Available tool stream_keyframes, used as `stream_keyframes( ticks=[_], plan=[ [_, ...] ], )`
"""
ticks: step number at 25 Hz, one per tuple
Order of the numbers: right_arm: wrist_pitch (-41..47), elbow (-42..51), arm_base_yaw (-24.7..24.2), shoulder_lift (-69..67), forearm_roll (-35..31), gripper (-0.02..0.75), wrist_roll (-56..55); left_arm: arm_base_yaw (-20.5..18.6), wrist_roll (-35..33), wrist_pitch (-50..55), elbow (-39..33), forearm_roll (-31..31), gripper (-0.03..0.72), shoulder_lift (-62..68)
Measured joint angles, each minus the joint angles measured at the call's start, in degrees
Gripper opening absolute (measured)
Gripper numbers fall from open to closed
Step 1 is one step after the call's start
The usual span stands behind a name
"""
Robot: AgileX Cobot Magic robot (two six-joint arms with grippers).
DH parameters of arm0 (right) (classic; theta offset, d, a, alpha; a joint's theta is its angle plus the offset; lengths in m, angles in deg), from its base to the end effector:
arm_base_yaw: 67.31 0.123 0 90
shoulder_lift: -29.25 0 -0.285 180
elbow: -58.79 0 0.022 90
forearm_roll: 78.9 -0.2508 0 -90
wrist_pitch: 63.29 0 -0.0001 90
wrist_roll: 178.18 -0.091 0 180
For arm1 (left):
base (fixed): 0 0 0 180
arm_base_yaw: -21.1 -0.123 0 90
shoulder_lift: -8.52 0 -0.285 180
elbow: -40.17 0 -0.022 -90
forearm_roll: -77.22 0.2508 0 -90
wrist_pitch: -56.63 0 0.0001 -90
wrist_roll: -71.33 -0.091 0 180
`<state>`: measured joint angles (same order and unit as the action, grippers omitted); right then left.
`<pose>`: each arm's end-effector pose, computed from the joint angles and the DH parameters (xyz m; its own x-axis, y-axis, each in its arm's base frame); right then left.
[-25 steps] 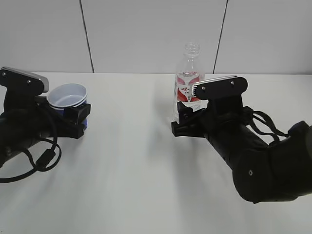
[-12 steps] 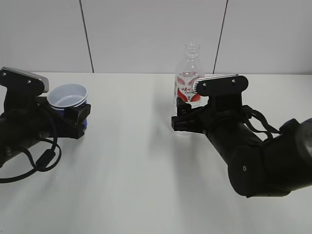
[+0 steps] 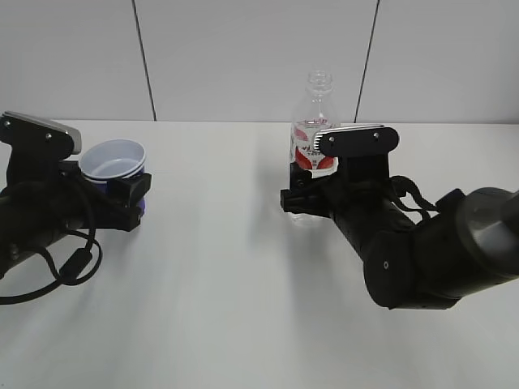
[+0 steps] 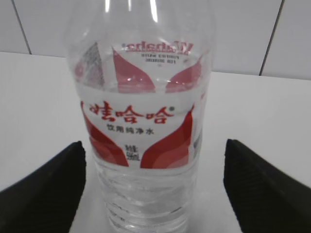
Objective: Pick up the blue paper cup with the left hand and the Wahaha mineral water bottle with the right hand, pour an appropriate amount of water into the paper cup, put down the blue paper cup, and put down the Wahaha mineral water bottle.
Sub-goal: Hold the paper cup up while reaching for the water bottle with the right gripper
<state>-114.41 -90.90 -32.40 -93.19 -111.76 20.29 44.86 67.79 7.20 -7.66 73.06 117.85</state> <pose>0.3224 0.1781 0.1270 -0.2452 -0.1017 -0.9641 -0.1717 0.9833 -0.0601 0.2752 -0.1157 0.1415 -0.2747 0.1368 -0.9518 0.3583 0.9331 0.0307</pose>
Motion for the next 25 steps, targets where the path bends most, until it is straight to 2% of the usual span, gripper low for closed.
stream_keyframes(
  ticks=[19,25],
  plan=[
    [0.5,-5.4,-1.5,-5.9,1.2,0.672,-1.5,0.0,0.0,0.0,0.0,0.1,0.526,0.0],
    [0.2,-5.6,-3.7,-6.6,6.6,0.671,-5.0,0.0,0.0,0.0,0.0,0.2,0.526,0.0]
  ],
)
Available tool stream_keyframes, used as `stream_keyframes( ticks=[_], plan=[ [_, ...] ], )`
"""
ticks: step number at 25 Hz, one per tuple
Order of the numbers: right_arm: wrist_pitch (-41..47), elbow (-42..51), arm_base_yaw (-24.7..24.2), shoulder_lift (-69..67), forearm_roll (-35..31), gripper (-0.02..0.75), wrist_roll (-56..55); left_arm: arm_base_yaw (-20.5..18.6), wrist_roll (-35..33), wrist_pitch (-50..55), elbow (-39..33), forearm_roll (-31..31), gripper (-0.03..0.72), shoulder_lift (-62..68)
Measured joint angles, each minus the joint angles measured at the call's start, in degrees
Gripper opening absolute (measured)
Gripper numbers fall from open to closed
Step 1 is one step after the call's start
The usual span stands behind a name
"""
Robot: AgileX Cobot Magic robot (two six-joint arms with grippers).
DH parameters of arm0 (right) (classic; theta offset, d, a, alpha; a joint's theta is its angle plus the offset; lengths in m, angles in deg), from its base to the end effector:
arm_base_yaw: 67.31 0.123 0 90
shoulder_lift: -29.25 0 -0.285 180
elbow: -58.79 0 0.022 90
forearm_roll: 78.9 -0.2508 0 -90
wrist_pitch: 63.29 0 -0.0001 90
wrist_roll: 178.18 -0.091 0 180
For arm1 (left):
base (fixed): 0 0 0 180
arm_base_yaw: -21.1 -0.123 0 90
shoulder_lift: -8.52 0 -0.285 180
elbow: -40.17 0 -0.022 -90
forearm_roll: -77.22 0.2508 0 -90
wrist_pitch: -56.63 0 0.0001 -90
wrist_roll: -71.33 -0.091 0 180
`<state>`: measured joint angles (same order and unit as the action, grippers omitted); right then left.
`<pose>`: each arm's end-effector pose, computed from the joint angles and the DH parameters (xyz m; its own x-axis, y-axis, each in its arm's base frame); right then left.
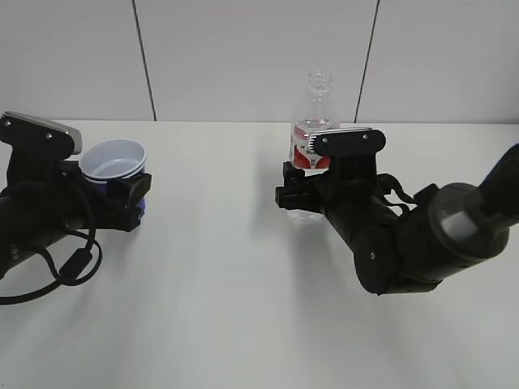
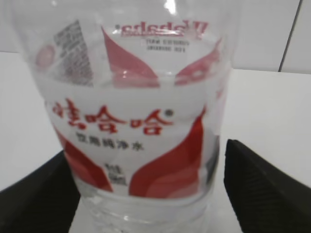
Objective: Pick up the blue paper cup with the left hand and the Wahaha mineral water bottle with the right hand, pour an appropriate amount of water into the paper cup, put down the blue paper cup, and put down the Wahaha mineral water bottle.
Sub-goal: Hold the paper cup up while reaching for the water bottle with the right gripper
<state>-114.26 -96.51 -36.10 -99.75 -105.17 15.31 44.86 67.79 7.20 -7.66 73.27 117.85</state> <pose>0.3518 0.1766 0.1060 -0.2460 -0.0767 -0.9662 -0.1879 0.9817 -0.0301 0.2751 -0.1159 0.1415 -0.2737 0.1389 -0.9517 0.3614 0.9318 0.0321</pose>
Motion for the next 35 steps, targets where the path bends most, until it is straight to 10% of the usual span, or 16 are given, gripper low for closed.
stream_keyframes(
  ticks=[35],
  plan=[
    [-5.1,-2.3,0.4,-3.3,6.1,0.517,-0.7,0.0,0.8,1.4,0.0,5.3,0.524,0.0]
  ],
)
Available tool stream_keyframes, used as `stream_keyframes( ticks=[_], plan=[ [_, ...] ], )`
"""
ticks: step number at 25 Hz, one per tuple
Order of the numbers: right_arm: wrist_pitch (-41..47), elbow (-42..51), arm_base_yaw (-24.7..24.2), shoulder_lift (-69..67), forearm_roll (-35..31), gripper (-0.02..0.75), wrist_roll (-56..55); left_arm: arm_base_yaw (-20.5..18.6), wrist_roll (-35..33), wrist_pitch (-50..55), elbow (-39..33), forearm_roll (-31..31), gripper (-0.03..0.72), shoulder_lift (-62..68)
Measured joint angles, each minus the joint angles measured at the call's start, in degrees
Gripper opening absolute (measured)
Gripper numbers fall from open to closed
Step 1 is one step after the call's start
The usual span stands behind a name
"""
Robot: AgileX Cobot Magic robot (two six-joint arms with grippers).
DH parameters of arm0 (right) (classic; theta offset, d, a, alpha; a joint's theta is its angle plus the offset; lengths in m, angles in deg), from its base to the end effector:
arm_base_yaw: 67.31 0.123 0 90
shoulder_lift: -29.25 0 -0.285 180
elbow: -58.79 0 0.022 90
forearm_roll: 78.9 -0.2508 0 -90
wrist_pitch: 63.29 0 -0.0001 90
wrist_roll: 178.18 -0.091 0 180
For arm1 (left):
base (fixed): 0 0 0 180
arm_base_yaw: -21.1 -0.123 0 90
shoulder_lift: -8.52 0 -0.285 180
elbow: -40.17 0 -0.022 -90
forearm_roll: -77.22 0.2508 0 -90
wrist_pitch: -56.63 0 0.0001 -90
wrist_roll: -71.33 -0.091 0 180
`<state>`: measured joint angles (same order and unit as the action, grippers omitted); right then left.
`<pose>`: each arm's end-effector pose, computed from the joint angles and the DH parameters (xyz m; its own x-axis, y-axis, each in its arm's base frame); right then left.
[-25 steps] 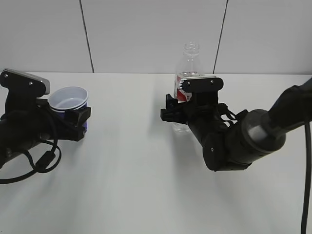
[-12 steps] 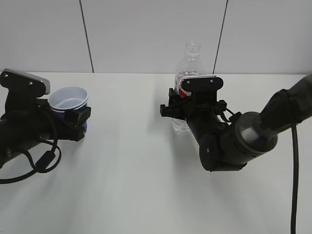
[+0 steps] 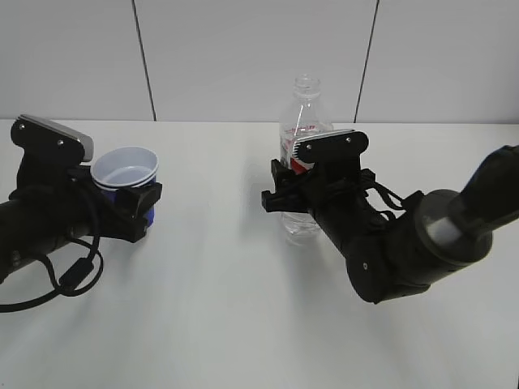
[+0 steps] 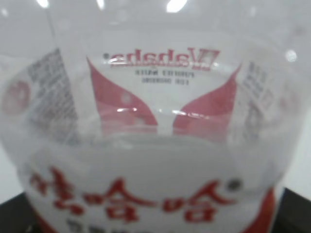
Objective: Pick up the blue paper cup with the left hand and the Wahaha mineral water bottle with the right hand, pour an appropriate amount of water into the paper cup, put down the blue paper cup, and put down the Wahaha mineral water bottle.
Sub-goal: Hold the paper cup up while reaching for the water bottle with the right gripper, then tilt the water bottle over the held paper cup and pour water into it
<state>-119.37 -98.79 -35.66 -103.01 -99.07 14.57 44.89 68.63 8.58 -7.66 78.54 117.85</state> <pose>0.3581 0.1902 0.1009 -0.1468 -0.1134 -0.9826 -0.2662 0.9613 -0.0712 0.2720 -0.1216 0.1394 -0.2730 0.1886 -0.9434 0.4360 0.8983 0.0534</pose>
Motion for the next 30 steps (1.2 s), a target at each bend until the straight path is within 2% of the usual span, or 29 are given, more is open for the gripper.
stream_keyframes(
  ticks=[5,8,14,23,30],
  plan=[
    [0.6,4.1,0.3,5.5,7.1,0.516,0.2,0.5,5.4,1.6,0.0,4.9,0.524,0.0],
    [3.4,4.9,0.3,8.7,11.1,0.516,2.4,2.3,6.4,2.3,0.0,7.4,0.524,0.0],
    [7.7,5.0,0.3,11.7,17.2,0.515,10.6,5.4,6.6,2.6,0.0,8.1,0.524,0.0],
    [10.4,5.1,0.3,11.7,18.4,0.515,28.6,5.8,6.6,2.5,0.0,8.2,0.524,0.0],
    [10.4,5.1,0.3,11.7,17.0,0.515,37.3,5.8,6.7,2.5,0.0,10.1,0.524,0.0]
  ],
)
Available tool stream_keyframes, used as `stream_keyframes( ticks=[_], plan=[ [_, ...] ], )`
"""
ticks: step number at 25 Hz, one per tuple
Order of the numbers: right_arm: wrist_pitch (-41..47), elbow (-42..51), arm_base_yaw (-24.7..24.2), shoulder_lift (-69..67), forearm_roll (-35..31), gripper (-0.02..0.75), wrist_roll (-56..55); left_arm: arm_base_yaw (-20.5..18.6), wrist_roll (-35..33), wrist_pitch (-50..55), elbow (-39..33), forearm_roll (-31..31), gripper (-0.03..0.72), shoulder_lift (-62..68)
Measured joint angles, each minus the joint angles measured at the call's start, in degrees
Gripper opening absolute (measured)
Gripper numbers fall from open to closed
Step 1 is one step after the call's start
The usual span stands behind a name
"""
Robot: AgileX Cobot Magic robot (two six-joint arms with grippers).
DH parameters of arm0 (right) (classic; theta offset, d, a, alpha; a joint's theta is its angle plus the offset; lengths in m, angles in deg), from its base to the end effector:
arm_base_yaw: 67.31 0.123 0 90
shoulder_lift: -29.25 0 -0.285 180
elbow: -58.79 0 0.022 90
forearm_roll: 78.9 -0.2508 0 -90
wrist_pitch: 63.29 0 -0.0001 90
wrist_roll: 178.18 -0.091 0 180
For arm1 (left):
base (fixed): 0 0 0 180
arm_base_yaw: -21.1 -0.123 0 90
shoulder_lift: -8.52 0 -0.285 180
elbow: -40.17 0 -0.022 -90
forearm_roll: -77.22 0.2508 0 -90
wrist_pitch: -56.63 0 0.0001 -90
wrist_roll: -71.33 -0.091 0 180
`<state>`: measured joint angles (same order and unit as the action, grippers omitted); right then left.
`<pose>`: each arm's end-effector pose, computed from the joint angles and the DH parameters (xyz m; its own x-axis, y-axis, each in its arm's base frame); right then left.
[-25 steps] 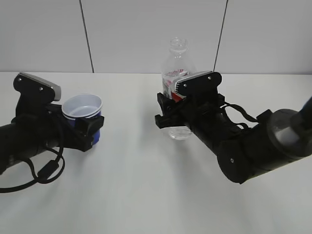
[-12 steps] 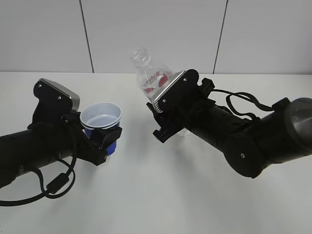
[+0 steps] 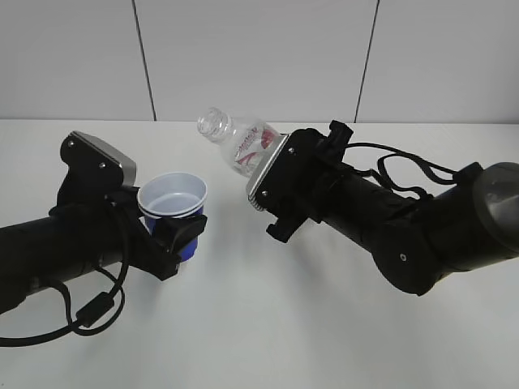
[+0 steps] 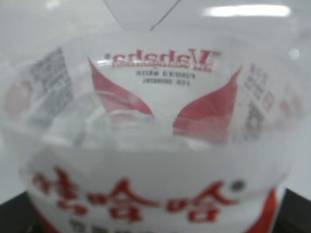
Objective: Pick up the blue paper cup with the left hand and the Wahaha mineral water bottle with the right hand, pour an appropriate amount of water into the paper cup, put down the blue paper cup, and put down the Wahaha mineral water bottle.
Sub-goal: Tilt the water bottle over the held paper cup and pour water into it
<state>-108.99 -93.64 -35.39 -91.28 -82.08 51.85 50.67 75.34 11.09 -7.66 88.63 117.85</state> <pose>0.3285 0.2004 0.1475 0.2442 -0.7201 -0.6495 -0.4682 0.4990 -0.7292 0.2505 -0.1569 0.1352 -0.2853 0.2420 -0.9274 0.6239 0.7814 0.0120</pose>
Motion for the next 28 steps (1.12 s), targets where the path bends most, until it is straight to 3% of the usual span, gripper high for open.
stream_keyframes(
  ticks=[11,28],
  plan=[
    [0.0,0.0,0.0,0.0,-3.1,0.515,15.7,0.3,1.8,-0.1,0.0,7.6,0.524,0.0],
    [0.0,0.0,0.0,0.0,-3.4,0.515,28.6,0.3,1.8,-0.2,0.0,9.7,0.524,0.0]
  ],
)
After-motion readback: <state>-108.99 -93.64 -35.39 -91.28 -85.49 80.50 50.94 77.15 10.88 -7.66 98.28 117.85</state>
